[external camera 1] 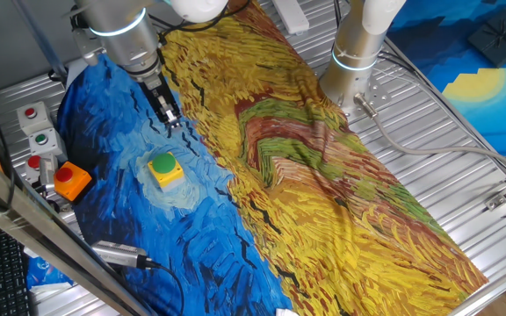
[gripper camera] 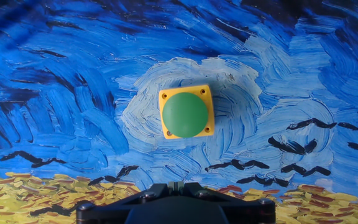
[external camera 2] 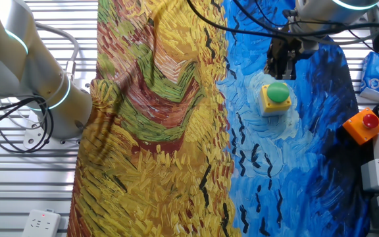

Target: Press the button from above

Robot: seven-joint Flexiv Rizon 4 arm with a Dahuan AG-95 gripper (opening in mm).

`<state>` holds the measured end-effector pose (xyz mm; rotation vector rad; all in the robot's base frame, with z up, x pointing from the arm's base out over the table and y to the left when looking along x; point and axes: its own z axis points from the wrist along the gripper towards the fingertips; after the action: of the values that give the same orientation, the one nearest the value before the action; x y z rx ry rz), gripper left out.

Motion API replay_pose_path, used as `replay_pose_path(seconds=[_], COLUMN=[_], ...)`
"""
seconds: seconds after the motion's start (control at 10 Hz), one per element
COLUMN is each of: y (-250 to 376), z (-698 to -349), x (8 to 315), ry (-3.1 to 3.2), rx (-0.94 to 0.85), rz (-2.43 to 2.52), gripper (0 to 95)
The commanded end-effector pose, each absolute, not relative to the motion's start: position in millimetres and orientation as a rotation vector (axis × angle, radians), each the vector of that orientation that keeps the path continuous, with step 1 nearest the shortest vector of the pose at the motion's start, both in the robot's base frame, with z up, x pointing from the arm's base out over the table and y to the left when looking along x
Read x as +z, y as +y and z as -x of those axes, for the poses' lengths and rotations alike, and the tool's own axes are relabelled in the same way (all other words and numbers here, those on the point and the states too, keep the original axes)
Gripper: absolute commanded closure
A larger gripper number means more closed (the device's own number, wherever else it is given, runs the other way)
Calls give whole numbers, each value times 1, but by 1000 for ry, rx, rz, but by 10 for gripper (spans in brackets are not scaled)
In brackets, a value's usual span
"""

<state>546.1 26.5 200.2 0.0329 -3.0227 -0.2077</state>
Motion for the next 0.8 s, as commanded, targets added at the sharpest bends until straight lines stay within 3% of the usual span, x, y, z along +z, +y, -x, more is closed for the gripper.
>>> replay_pose_path(seconds=[0.1,0.8], y=[26,26], z=[-546,-546], x=[200,200], ry=[-3024,-3025], rx=[-204,-196], rz=[-38,-43], gripper=[950,950])
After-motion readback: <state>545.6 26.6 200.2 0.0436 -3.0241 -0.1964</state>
